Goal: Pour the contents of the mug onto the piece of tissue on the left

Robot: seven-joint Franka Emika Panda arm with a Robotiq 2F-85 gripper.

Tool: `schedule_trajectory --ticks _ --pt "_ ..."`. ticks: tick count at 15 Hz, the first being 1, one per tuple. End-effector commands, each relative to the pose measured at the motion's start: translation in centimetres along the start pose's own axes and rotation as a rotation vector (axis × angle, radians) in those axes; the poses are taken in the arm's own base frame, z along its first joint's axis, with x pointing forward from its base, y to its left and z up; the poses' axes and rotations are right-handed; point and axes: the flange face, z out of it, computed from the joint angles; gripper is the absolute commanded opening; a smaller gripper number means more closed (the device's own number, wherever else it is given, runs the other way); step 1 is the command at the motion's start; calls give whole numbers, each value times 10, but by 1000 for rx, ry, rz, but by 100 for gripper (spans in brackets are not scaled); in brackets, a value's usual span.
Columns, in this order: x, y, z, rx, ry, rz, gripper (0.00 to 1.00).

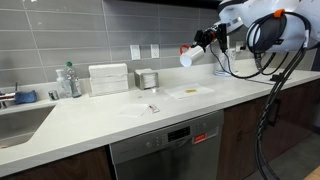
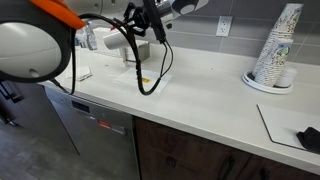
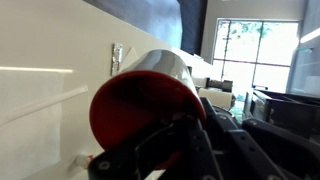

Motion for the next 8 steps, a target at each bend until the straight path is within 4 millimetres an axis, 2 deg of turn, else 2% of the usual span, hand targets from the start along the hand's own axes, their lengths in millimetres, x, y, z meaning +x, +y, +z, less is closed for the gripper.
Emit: schedule_trajectory --ticks 1,8 --pt "3 -18 -13 -190 39 -44 2" --pt "18 -17 -37 -354 199 -70 2"
